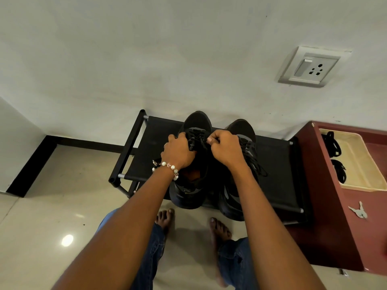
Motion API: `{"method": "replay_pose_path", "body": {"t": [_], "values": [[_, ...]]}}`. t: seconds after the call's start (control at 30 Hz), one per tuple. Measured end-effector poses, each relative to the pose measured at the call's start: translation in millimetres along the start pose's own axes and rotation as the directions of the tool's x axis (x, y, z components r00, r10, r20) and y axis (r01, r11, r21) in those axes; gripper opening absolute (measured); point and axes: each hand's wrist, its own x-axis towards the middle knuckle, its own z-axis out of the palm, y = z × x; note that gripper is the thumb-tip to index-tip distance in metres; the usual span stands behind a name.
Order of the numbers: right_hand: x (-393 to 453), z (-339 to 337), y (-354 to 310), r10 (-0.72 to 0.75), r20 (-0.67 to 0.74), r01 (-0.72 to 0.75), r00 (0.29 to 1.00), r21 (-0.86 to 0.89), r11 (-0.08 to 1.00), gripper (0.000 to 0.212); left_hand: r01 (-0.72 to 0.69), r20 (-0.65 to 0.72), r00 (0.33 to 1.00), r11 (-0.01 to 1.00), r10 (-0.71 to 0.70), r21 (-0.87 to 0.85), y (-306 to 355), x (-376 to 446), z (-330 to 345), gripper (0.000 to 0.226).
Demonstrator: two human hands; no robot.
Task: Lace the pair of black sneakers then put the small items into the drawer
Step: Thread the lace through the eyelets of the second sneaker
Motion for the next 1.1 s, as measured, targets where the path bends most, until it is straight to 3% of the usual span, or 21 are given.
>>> {"method": "replay_pose_path", "body": {"t": [0.17,0.3,0.4,0.47,0.53,0.6,0.7,0.8,0.87,1.1], "values": [[0.6,0.4,3.3,0.137,0.013,-0.135,0.991,0.288,0.948,0.024,-0.018,-0.01,1.0,1.0,0.018,0.007,0.9,-0.8,-2.1,0.061],[-0.4,-0.2,3.1,0.197,0.063,-0.205,0.978,0.408,0.89,0.023,-0.018,-0.008,1.0,1.0,0.018,-0.021,-0.6,-1.9,-4.4,0.063],[-4.1,-5.5,0.4,0.16,0.03,-0.161,0.987,0.339,0.927,0.019,-0.011,0.005,1.0,0.999,0.011,-0.038,-0.9,-2.3,-5.7,0.066],[-6.2,-10.6,-3.7,0.08,-0.06,-0.069,0.995,0.169,0.983,0.019,0.005,0.049,0.999,0.997,-0.001,-0.073,-2.4,-1.6,-8.7,0.075],[-8.3,-17.8,-8.3,-0.005,-0.142,0.005,0.99,-0.001,1.0,0.031,0.031,0.11,0.994,0.992,-0.017,-0.126,-4.2,-2.5,-15.1,0.092],[-7.2,-23.9,-10.2,-0.025,-0.174,0.024,0.984,-0.011,1.0,0.045,0.023,0.124,0.992,0.988,-0.003,-0.155,-5.6,-5.6,-24.6,0.099],[-6.7,-26.4,-14.0,0.033,-0.147,-0.001,0.989,0.212,0.977,0.047,-0.054,0.021,0.998,0.981,0.059,-0.187,-6.9,-11.2,-38.8,0.078],[-13.0,-21.0,-16.6,-0.013,-0.125,0.057,0.992,0.351,0.935,0.016,-0.084,-0.05,0.996,0.969,0.074,-0.232,-7.0,-18.4,-44.5,0.047],[-15.9,-14.4,-18.0,-0.056,-0.112,0.091,0.992,0.337,0.937,0.003,-0.064,-0.04,0.998,0.975,0.057,-0.213,-7.7,-23.4,-41.8,0.038],[-17.2,0.7,-18.4,-0.144,-0.073,0.149,0.987,0.068,0.987,0.006,-0.115,-0.112,0.989,0.985,0.101,-0.125,-6.7,-28.6,-34.7,0.034]]}}
